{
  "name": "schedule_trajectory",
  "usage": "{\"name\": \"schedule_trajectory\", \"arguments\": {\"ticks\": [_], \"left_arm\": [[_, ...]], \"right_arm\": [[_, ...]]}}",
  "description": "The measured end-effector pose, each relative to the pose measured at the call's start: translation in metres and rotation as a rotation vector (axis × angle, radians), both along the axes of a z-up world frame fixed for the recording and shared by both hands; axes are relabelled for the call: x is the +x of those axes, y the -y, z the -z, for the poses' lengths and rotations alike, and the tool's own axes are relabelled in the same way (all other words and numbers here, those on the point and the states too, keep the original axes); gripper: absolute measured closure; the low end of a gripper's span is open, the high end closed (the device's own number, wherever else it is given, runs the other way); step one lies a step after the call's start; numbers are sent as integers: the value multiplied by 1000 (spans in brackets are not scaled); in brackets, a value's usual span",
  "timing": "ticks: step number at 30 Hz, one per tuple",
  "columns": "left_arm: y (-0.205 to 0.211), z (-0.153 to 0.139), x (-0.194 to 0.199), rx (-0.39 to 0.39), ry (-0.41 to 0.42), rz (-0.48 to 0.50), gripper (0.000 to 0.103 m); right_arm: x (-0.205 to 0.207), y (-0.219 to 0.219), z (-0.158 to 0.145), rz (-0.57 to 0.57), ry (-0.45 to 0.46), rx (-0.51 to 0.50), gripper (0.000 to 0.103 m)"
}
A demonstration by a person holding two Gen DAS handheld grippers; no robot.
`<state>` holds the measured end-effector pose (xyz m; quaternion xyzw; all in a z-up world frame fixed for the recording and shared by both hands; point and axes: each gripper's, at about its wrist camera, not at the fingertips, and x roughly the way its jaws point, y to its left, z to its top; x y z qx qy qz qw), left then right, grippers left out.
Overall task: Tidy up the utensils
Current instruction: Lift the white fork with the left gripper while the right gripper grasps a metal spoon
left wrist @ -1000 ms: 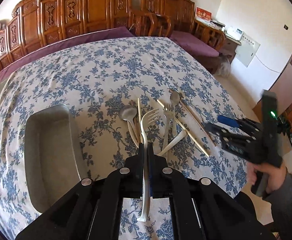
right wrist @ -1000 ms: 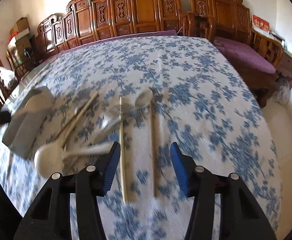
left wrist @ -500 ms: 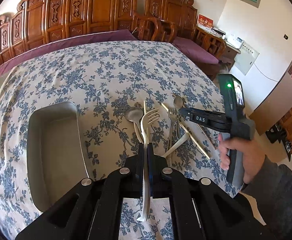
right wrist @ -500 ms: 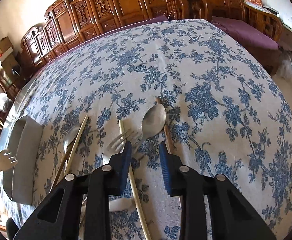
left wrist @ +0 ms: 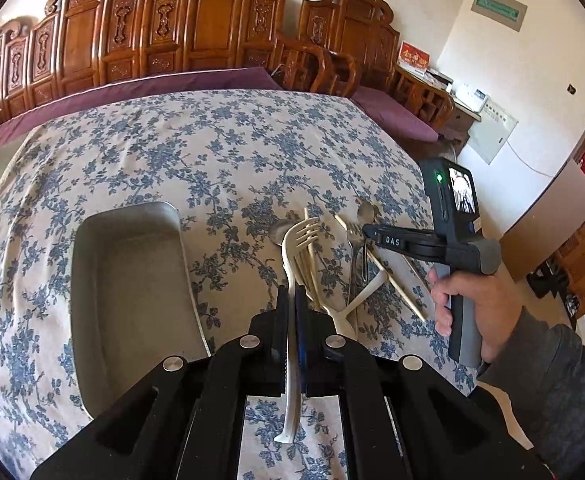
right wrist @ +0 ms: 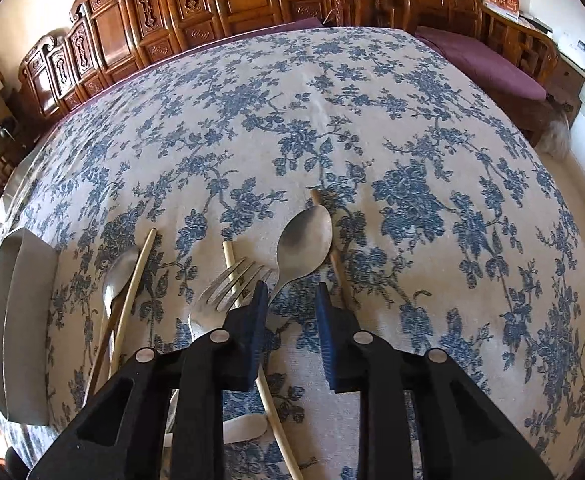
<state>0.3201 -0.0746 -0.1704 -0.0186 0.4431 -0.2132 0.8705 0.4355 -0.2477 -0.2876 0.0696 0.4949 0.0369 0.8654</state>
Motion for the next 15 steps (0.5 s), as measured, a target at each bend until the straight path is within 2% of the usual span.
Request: {"name": "schedule_trajectory", "arguments": {"ticks": [13,15], "left_arm": [[-6,-2,-3,-20,2,-3,101],[-4,-3,-4,-22,4,0,101]], "right_arm": [[7,-16,1,0,-78,-85,80],[4,-18,1,-8,-82,-107,86]]}}
